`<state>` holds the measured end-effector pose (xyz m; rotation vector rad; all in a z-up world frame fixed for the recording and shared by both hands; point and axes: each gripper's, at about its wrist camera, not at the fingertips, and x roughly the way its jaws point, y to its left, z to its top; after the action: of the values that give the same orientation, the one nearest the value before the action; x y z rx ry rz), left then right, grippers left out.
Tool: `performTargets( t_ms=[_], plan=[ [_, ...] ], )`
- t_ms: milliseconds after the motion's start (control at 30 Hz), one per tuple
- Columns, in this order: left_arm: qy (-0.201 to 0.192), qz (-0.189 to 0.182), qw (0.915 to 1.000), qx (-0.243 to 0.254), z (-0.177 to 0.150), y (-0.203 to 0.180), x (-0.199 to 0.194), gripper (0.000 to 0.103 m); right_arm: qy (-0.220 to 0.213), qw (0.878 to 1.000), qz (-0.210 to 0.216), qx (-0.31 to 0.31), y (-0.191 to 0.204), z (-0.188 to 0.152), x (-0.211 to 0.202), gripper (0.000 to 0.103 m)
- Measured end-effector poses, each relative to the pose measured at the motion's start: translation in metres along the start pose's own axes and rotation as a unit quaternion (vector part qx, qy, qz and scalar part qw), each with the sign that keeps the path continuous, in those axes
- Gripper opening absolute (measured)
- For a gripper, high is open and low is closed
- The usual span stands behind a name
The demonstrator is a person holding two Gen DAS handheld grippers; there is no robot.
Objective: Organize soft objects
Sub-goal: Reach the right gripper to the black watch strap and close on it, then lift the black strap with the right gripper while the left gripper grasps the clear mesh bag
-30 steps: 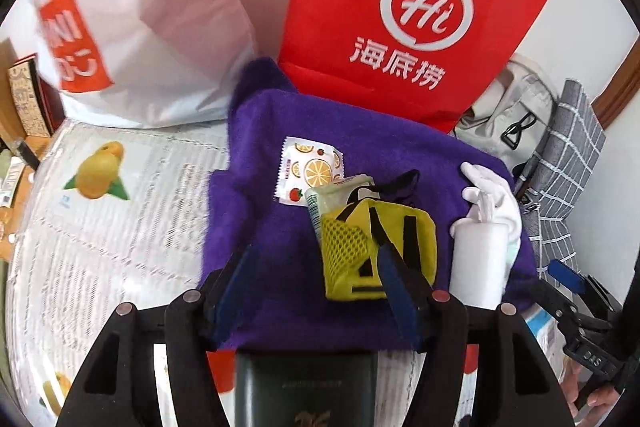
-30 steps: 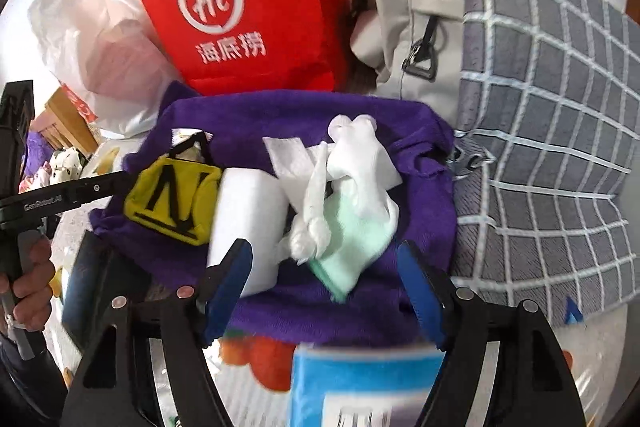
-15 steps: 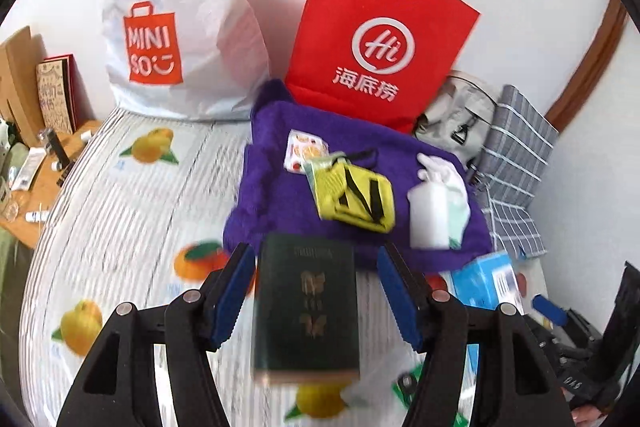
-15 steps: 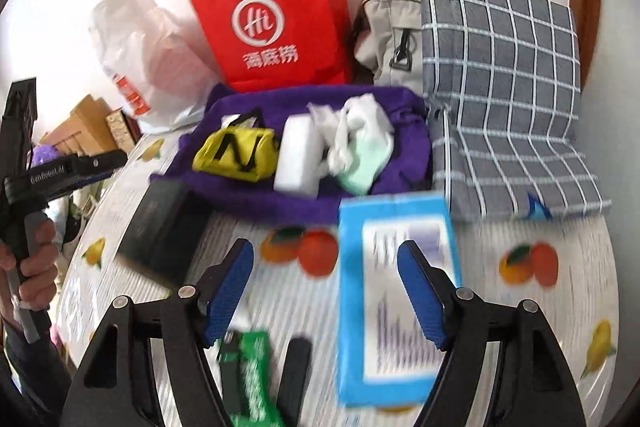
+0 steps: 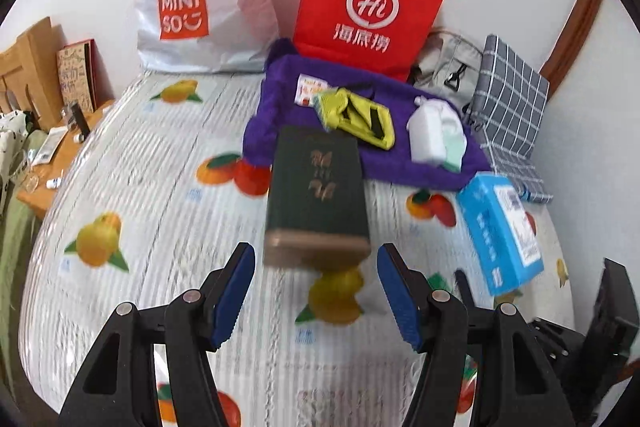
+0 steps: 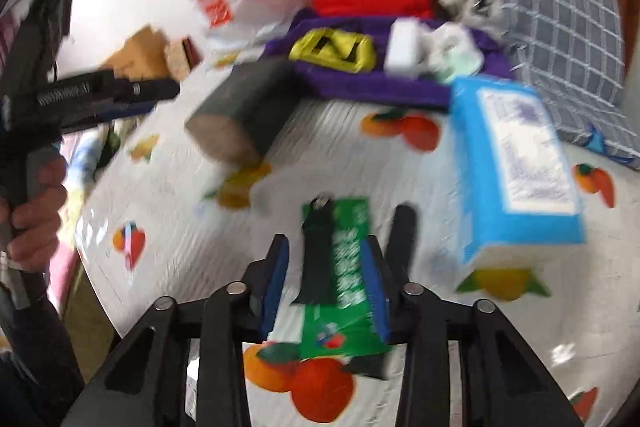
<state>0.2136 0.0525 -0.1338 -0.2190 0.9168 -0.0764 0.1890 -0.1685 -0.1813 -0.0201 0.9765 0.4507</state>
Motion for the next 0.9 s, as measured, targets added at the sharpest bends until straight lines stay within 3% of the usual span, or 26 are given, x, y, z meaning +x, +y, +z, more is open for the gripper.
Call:
performTargets(
  t_ms=[333, 400, 433, 600, 900],
  plan=[
    [0.016, -0.017, 0.9996, -0.013, -0.03, 0.014, 0.003, 0.062, 0.027, 0.998, -0.046, -0.033, 0.018, -0.006, 0.041, 0.031],
    [0.019, -0.018, 0.9995, -0.017, -0.032, 0.017, 0.004, 0.062, 0.025, 0.997, -0.062, -0.044, 0.023, -0.004, 0.044, 0.021],
    [0.019, -0.02, 0.9994, -0.019, -0.033, 0.018, 0.003, 0.062, 0.025, 0.996, -0.065, -0.047, 0.023, -0.003, 0.043, 0.021],
    [0.024, -0.018, 0.9993, -0.023, -0.036, 0.02, 0.004, 0.062, 0.0, 0.999, -0.032, -0.04, 0.026, -0.003, 0.022, 0.021],
    [0.047, -0.012, 0.9988, -0.01, -0.049, 0.0, 0.013, 0.062, -0.034, 0.999, -0.027, -0.007, 0.009, -0.015, -0.017, 0.021]
  ],
)
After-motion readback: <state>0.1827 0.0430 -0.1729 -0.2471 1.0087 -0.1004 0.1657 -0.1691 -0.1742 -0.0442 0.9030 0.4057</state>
